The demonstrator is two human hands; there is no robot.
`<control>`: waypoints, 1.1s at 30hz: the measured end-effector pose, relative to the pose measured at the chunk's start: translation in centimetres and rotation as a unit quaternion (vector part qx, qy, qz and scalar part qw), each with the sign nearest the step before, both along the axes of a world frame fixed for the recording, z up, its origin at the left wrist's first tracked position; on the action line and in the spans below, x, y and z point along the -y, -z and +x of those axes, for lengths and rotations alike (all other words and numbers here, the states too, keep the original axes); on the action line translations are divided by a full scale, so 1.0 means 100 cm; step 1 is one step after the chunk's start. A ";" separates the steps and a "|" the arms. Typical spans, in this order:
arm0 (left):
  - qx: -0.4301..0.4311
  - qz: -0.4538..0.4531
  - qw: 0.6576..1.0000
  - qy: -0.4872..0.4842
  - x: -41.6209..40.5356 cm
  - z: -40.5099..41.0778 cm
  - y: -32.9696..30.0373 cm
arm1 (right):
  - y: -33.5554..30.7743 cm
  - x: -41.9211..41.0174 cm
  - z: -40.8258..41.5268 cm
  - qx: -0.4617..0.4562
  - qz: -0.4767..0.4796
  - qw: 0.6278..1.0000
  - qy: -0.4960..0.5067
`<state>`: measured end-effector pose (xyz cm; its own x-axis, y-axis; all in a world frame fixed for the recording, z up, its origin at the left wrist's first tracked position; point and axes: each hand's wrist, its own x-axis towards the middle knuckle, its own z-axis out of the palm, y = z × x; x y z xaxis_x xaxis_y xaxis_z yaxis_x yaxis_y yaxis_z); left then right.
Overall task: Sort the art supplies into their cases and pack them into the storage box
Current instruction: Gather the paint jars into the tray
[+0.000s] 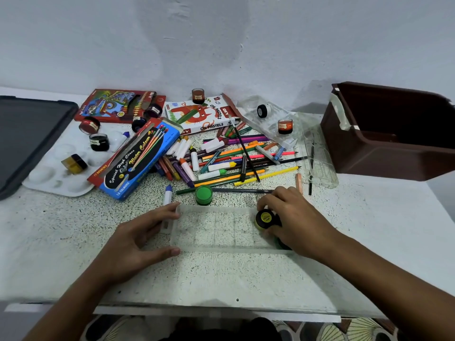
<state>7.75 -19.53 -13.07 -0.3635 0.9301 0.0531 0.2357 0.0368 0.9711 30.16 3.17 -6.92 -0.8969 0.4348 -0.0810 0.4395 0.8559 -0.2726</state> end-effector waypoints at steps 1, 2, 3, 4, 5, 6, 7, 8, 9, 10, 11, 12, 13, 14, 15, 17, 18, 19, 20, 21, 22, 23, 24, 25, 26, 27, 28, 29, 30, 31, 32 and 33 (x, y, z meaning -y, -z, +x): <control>0.000 0.000 1.000 0.000 0.000 0.000 0.000 | 0.000 -0.001 0.000 0.000 -0.005 1.000 0.004; -0.002 0.000 1.000 0.000 0.000 0.000 0.000 | 0.000 -0.002 0.000 0.000 -0.009 1.000 0.005; -0.003 0.000 1.000 -0.001 0.000 0.000 0.000 | -0.001 -0.002 0.000 0.002 -0.011 1.000 0.003; -0.003 0.000 1.000 0.000 0.001 0.000 0.000 | -0.001 -0.003 0.000 0.005 -0.013 1.000 0.000; -0.004 0.000 1.000 0.000 0.001 0.000 0.000 | -0.001 -0.003 0.000 0.006 -0.014 1.000 -0.002; -0.004 -0.001 1.000 0.000 0.000 0.000 0.000 | -0.002 -0.003 0.000 0.007 -0.017 1.000 -0.003; -0.002 -0.001 1.000 -0.001 0.000 0.000 0.000 | -0.002 -0.003 0.000 0.007 -0.019 1.000 -0.003; -0.002 0.000 1.000 -0.001 0.000 -0.001 0.000 | -0.002 -0.003 0.000 0.008 -0.019 1.000 -0.002; -0.003 0.000 1.000 -0.001 0.000 -0.001 0.000 | -0.003 -0.003 0.000 0.011 -0.020 1.000 -0.002; -0.004 0.001 1.000 0.001 0.000 -0.001 0.001 | -0.003 -0.003 -0.001 0.016 -0.020 1.000 -0.003; -0.004 0.002 1.000 0.002 0.000 -0.002 0.002 | -0.005 -0.003 -0.002 0.022 -0.020 1.000 -0.004; -0.002 0.002 1.000 0.003 0.001 -0.002 0.003 | -0.007 -0.003 -0.004 0.028 -0.024 0.999 -0.005; 0.001 0.004 1.000 0.002 0.000 -0.002 0.003 | -0.009 -0.004 -0.007 0.034 -0.031 0.999 -0.004; 0.004 0.005 1.000 0.002 0.001 -0.002 0.003 | -0.012 -0.003 -0.011 0.036 -0.039 0.999 -0.003; 0.006 0.006 1.000 0.003 0.001 -0.002 0.003 | -0.014 -0.003 -0.016 0.030 -0.047 0.998 -0.003; 0.006 0.010 1.000 0.006 0.001 -0.002 0.003 | -0.018 0.001 -0.029 -0.005 -0.066 0.998 -0.008; 0.006 0.012 1.000 0.008 0.001 -0.003 0.003 | -0.019 0.004 -0.038 -0.022 -0.076 0.997 -0.012; 0.009 0.013 1.000 0.009 0.001 -0.003 0.003 | -0.020 0.008 -0.048 -0.035 -0.083 0.996 -0.015; 0.012 0.014 1.000 0.011 0.001 -0.003 0.003 | -0.019 0.012 -0.059 -0.042 -0.085 0.995 -0.021; 0.014 0.015 1.000 0.012 0.000 -0.004 0.003 | -0.017 0.016 -0.071 -0.044 -0.084 0.995 -0.027; 0.014 0.015 1.000 0.012 0.000 -0.004 0.003 | -0.015 0.020 -0.082 -0.045 -0.084 0.995 -0.032; 0.013 0.015 1.000 0.011 0.000 -0.004 0.003 | -0.012 0.024 -0.092 -0.044 -0.084 0.995 -0.034; 0.011 0.015 1.000 0.010 0.000 -0.004 0.003 | -0.011 0.027 -0.101 -0.043 -0.084 0.995 -0.034; 0.009 0.014 1.000 0.009 0.000 -0.004 0.004 | -0.009 0.029 -0.108 -0.037 -0.080 0.996 -0.030; 0.008 0.012 1.000 0.007 0.001 -0.004 0.004 | -0.008 0.031 -0.115 -0.028 -0.073 0.997 -0.028; 0.008 0.010 1.000 0.007 0.002 -0.004 0.004 | -0.006 0.032 -0.119 -0.017 -0.066 0.997 -0.026; 0.008 0.008 1.000 0.008 0.002 -0.004 0.004 | -0.006 0.032 -0.123 -0.010 -0.062 0.998 -0.025; 0.007 0.006 1.000 0.007 0.002 -0.004 0.004 | -0.005 0.033 -0.126 -0.007 -0.062 0.998 -0.024; 0.008 0.003 1.000 0.007 0.002 -0.004 0.003 | -0.005 0.033 -0.128 -0.006 -0.062 0.998 -0.024; 0.009 0.000 1.000 0.006 0.002 -0.004 0.003 | -0.005 0.033 -0.129 -0.006 -0.062 0.998 -0.025; 0.009 -0.001 1.000 0.006 0.002 -0.004 0.002 | -0.006 0.033 -0.130 -0.004 -0.061 0.998 -0.026; 0.009 -0.003 1.000 0.006 0.002 -0.004 0.002 | -0.006 0.033 -0.130 -0.002 -0.060 0.998 -0.028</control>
